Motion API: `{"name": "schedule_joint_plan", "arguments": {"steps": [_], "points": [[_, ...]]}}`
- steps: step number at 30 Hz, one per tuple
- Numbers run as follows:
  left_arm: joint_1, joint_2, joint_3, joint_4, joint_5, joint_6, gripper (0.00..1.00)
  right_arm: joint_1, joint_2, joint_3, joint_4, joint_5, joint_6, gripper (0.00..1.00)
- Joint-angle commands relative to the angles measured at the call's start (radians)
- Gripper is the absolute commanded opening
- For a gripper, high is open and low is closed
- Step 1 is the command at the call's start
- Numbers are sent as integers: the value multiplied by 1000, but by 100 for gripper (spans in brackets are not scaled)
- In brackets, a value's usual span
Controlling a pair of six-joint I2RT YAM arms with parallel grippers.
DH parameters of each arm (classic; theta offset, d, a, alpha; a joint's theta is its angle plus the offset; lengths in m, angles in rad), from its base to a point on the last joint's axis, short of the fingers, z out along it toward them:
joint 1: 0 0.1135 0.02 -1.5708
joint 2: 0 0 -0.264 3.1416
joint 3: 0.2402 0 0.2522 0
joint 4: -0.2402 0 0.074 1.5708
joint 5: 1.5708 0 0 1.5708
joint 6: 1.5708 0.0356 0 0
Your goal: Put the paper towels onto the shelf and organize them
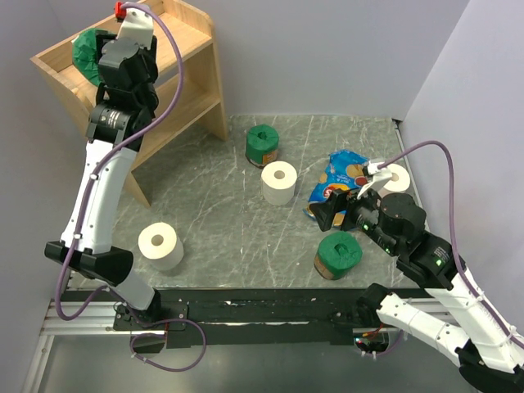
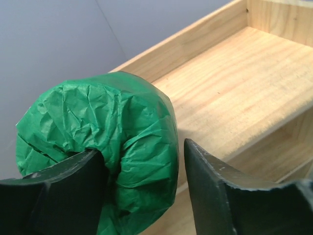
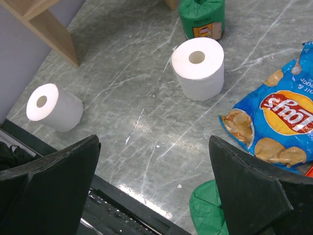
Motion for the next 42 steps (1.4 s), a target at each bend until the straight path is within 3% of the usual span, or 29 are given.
{"name": "schedule_joint_plan", "arguments": {"steps": [1, 10, 21, 30, 38, 42], "points": [[17, -13, 40, 90, -63, 5, 67, 3, -7, 35, 2, 4, -13, 100], [32, -13, 74, 143, -64, 29, 80, 3, 18, 82, -38, -42, -25, 100], [32, -15, 102, 132, -9, -12, 81, 3, 19, 122, -35, -68, -8, 100], [32, -9, 89, 175, -32, 40, 83, 1, 31, 145, -43, -91, 10, 100], [29, -42, 74, 98, 34, -68, 83, 3, 34, 136, -35, -93, 20, 100], [7, -186, -56, 68, 192, -203, 84, 3, 37, 96, -9, -84, 36, 99]]}}
